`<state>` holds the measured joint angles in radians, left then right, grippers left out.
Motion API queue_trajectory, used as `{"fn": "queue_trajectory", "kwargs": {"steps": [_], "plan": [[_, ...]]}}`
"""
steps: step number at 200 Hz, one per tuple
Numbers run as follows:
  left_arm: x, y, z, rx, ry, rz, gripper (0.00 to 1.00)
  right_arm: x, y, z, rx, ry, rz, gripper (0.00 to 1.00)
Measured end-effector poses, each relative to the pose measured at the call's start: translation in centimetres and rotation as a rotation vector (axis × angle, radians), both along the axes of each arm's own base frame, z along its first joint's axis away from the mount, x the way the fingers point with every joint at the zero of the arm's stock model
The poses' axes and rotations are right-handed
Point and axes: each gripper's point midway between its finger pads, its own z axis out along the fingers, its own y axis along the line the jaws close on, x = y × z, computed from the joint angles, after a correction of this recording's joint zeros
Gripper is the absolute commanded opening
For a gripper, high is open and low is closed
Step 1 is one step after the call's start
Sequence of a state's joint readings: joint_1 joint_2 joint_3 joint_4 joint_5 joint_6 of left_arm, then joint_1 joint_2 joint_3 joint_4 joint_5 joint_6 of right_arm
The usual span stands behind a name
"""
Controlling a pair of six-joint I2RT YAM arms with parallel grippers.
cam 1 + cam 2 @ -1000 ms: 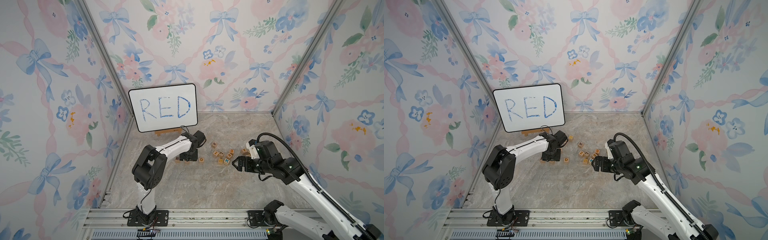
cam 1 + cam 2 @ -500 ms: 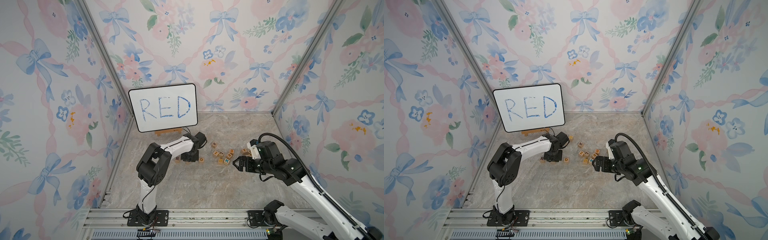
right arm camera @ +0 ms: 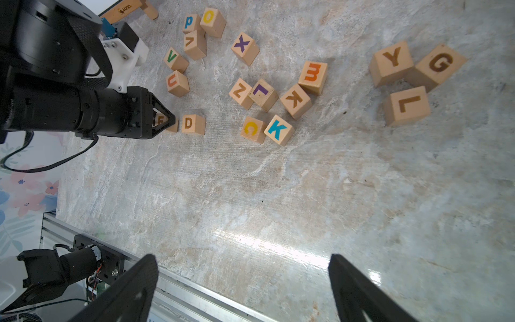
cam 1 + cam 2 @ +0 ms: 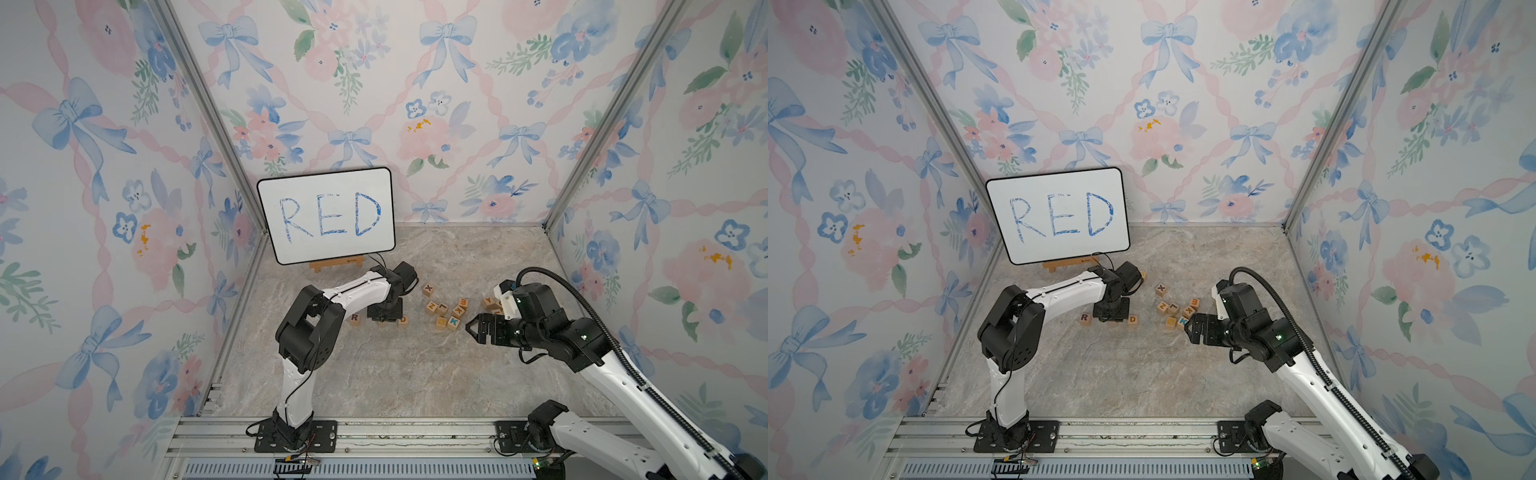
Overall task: Assemble the uppercase word "red" with letter blocks
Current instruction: Move the letter block to the center of the board.
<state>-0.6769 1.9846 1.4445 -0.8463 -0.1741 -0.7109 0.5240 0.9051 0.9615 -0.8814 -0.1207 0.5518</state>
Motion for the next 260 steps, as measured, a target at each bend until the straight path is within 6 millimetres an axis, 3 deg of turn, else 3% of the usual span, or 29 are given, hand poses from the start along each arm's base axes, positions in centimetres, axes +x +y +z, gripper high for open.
{"fn": "queue_trajectory", "kwargs": {"steps": [23, 73, 122, 157, 179, 196, 208, 238, 260], "plan": [[0.0, -0.7, -0.5, -0.002, 0.002, -0.010, 0.33, 0.0, 0.0, 0.0, -0.004, -0.001, 0.004, 0.97], [0.0, -0.8, -0.8, -0.001, 0.005, 0.001, 0.57, -0.3, -0.4, -0.1, -0.013, 0.006, 0.004, 0.97], [0.2, -0.5, -0.6, 0.000, -0.002, 0.008, 0.63, -0.4, -0.6, 0.0, -0.014, 0.002, 0.001, 0.97], [1.6, 1.3, 1.6, -0.009, -0.056, 0.038, 0.80, -0.4, -0.6, 0.0, -0.015, 0.002, 0.002, 0.97], [2.9, 3.3, 3.7, -0.002, -0.118, 0.062, 0.98, -0.4, -0.6, 0.0, -0.015, 0.002, 0.001, 0.97], [3.3, 5.1, 4.7, 0.016, -0.148, 0.093, 0.98, -0.4, -0.6, -0.1, -0.016, 0.003, 0.002, 0.97], [3.1, 6.3, 4.6, 0.037, -0.149, 0.105, 0.91, -0.3, -0.6, -0.2, -0.017, 0.007, 0.002, 0.97], [1.3, 8.4, 2.3, 0.103, -0.086, 0.109, 0.79, -0.1, -0.6, -0.6, -0.024, 0.023, -0.001, 0.97], [-0.1, 9.3, 1.0, 0.136, -0.045, 0.105, 0.78, -0.1, -0.5, -0.7, -0.027, 0.029, -0.001, 0.97]]}}
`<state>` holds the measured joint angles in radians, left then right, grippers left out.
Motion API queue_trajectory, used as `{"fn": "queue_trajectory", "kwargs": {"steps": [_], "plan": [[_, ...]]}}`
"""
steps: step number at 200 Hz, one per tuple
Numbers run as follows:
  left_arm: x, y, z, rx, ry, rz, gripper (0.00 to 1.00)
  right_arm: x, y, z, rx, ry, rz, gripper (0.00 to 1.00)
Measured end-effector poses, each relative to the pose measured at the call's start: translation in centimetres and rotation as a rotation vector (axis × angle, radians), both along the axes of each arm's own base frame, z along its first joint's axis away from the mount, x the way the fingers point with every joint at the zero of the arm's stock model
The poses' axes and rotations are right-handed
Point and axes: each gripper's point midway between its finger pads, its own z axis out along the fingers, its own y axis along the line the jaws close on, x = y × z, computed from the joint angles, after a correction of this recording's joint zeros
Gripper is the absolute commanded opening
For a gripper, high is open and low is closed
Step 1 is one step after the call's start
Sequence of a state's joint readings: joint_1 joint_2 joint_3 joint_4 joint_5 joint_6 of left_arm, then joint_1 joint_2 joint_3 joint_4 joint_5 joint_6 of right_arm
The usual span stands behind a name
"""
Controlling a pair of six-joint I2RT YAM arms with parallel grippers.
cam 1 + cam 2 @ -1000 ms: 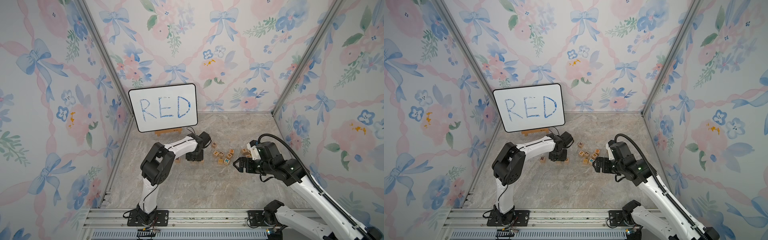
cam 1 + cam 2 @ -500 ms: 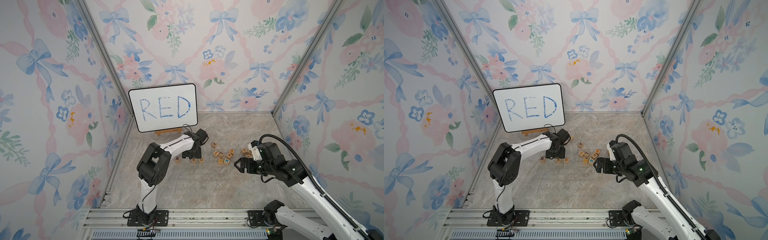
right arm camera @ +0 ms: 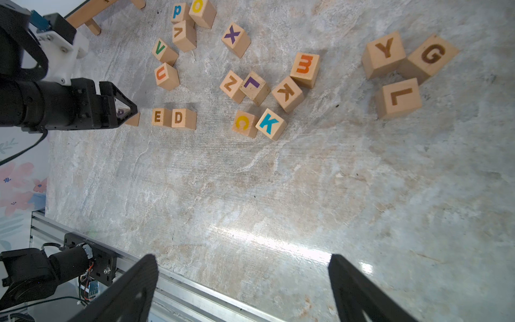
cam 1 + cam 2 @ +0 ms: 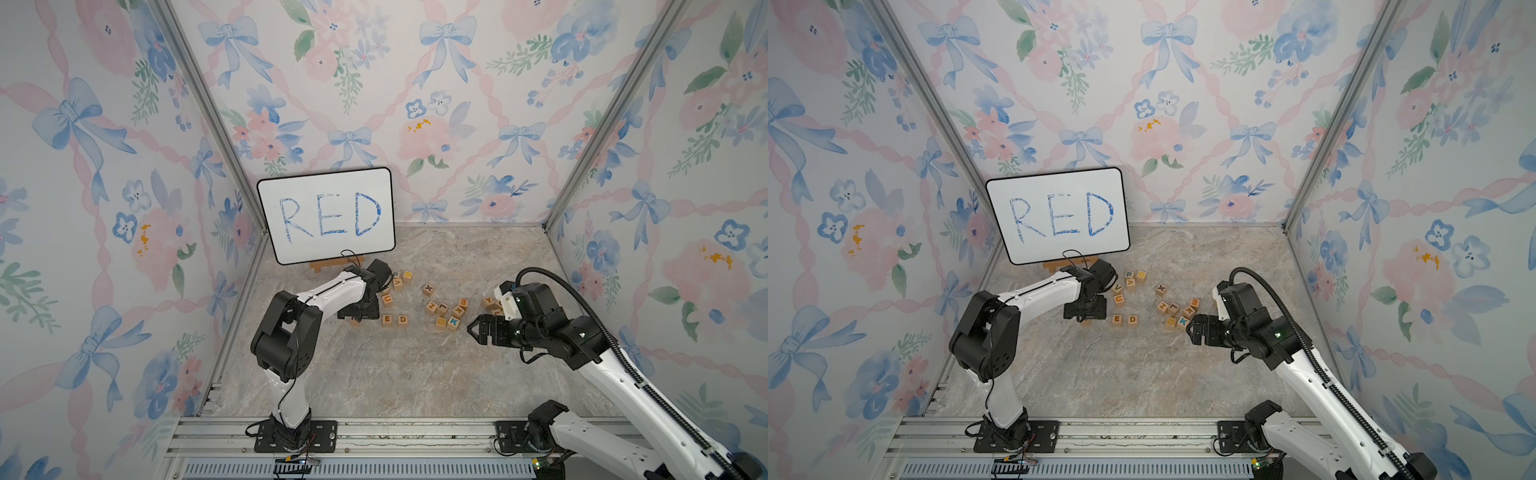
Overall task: Assemble the uppercase word "red" with letter blocks
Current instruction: Move the letter block to the center of the board.
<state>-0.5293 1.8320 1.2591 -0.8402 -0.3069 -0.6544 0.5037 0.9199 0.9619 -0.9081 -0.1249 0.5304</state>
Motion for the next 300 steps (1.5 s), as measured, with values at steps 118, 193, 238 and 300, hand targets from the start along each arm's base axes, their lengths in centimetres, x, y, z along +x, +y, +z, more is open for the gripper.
{"fn": "queue_trajectory", "kwargs": {"steps": [118, 193, 238, 300], "plan": [[-0.1, -0.5, -0.8, -0.023, 0.010, -0.031, 0.64, 0.1, 0.1, -0.3, -0.005, 0.014, 0.001, 0.97], [-0.1, -0.1, -1.9, -0.032, 0.026, -0.056, 0.33, 0.1, 0.1, -0.3, -0.005, 0.014, 0.001, 0.97], [0.0, -0.2, -2.0, -0.038, 0.025, -0.069, 0.23, 0.1, 0.1, -0.3, -0.004, 0.014, 0.001, 0.97], [-0.3, -1.7, -1.8, -0.075, 0.034, -0.096, 0.24, 0.1, 0.1, -0.3, -0.003, 0.012, 0.001, 0.97]]}}
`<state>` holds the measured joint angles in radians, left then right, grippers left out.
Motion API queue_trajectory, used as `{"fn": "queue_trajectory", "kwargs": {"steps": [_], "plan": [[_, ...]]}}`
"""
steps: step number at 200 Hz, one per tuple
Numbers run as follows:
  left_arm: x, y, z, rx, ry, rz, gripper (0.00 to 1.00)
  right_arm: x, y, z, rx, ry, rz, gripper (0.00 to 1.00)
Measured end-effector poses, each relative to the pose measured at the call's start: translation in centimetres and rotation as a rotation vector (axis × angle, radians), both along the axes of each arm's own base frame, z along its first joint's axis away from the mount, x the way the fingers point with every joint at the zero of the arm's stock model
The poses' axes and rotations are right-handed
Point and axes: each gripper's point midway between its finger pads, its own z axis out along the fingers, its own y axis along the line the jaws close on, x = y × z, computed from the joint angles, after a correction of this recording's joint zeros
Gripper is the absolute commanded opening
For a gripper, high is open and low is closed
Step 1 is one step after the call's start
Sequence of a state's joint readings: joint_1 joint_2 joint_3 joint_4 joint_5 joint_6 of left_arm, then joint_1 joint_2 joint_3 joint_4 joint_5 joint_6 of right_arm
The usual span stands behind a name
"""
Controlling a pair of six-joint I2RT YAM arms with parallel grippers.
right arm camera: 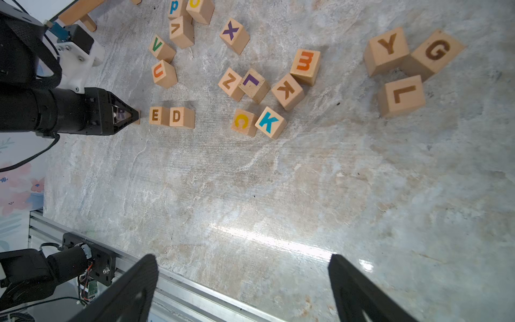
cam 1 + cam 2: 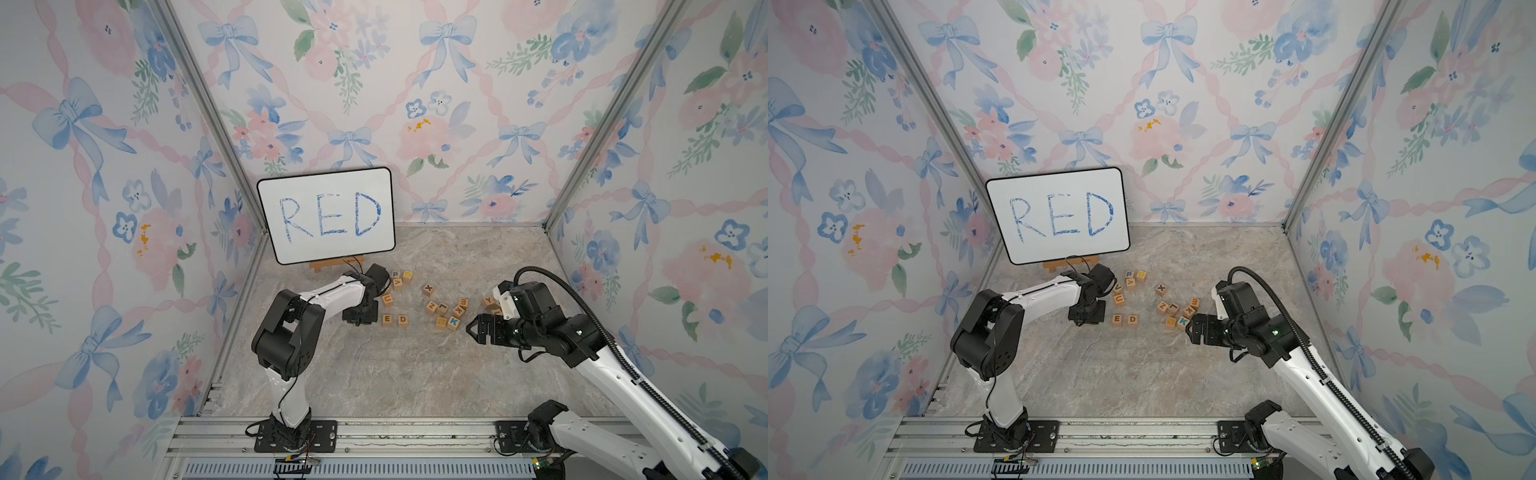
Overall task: Assemble the uppercase word "red" with letter blocks
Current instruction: Move the letter block to the center of the board.
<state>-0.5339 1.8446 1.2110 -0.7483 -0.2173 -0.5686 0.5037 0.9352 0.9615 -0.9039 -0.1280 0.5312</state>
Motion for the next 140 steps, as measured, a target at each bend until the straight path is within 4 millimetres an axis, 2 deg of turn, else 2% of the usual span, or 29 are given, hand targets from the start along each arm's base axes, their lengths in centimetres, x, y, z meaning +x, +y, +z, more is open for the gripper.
{"fn": "queue_trajectory", "kwargs": {"steps": [42, 80, 99, 120, 140], "plan": [[0.2, -2.9, 0.3, -0.043, -0.012, -0.052, 0.26, 0.0, 0.0, 0.0, 0.000, 0.000, 0.000, 0.97], [0.3, -3.0, -0.1, -0.041, -0.004, -0.049, 0.32, 0.0, 0.0, 0.0, 0.000, 0.000, 0.000, 0.97], [0.3, -3.0, -0.2, -0.041, -0.004, -0.050, 0.43, 0.0, 0.0, 0.0, 0.000, 0.000, 0.000, 0.97], [0.3, -2.9, -0.5, -0.037, 0.003, -0.048, 0.51, 0.0, 0.0, 0.0, 0.000, 0.000, 0.000, 0.97], [0.3, -2.9, -0.5, -0.040, 0.004, -0.043, 0.51, 0.0, 0.0, 0.0, 0.000, 0.000, 0.000, 0.97]]}}
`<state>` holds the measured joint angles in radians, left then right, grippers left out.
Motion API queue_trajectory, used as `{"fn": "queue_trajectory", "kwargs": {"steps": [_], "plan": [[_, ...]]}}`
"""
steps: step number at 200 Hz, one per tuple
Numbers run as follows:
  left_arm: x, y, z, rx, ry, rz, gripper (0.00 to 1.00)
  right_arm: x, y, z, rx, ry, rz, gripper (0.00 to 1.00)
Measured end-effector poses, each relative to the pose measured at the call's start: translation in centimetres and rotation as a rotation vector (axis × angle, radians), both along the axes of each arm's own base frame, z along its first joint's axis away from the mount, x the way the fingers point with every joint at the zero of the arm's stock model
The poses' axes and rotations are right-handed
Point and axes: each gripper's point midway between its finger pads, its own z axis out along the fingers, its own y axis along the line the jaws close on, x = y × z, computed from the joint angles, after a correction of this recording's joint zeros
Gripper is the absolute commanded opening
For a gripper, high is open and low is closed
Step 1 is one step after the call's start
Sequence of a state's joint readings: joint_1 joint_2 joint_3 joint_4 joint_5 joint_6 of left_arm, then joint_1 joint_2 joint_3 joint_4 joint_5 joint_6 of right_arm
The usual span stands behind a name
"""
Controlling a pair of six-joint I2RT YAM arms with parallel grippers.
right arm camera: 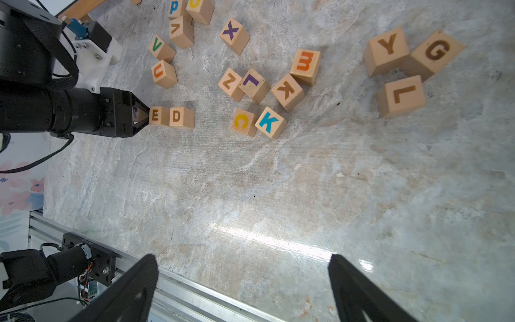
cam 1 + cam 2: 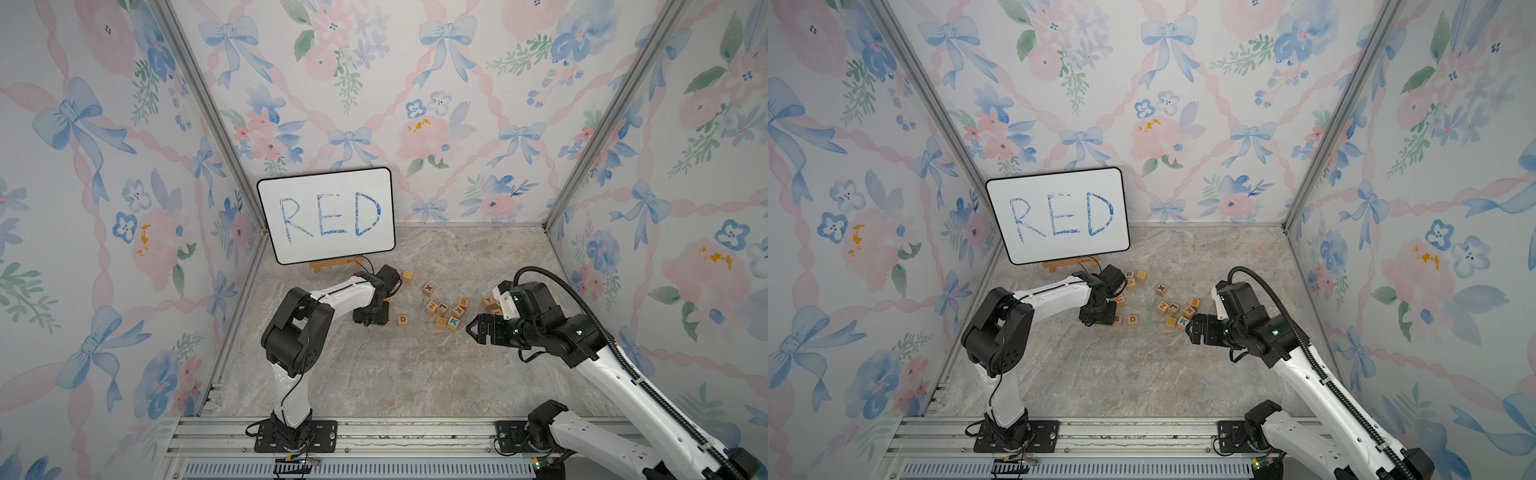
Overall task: Assemble the uppercase word "red" with letter blocks
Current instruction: Move the letter block to the center of the board, then reset both arms
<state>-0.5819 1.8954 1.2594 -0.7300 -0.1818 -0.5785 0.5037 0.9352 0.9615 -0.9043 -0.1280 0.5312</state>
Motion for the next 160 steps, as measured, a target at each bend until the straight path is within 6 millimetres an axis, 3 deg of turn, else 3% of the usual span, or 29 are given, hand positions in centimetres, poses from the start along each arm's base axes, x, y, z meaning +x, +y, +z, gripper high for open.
{"fn": "queue_trajectory", "kwargs": {"steps": [84, 133, 150, 160], "plan": [[1.3, -0.1, 1.3, -0.043, -0.025, 0.020, 0.49, 0.0, 0.0, -0.1, -0.001, 0.002, 0.000, 0.97], [2.8, -0.1, 3.9, -0.076, -0.077, 0.033, 0.51, 0.2, 0.1, -0.3, -0.008, 0.015, 0.000, 0.97], [3.2, -0.1, 5.4, -0.093, -0.111, 0.028, 0.64, 0.4, 0.2, -0.3, -0.015, 0.017, 0.006, 0.97], [3.4, 0.0, 6.5, -0.101, -0.139, 0.013, 0.80, 0.5, 0.3, -0.3, -0.019, 0.015, 0.013, 0.97]]}}
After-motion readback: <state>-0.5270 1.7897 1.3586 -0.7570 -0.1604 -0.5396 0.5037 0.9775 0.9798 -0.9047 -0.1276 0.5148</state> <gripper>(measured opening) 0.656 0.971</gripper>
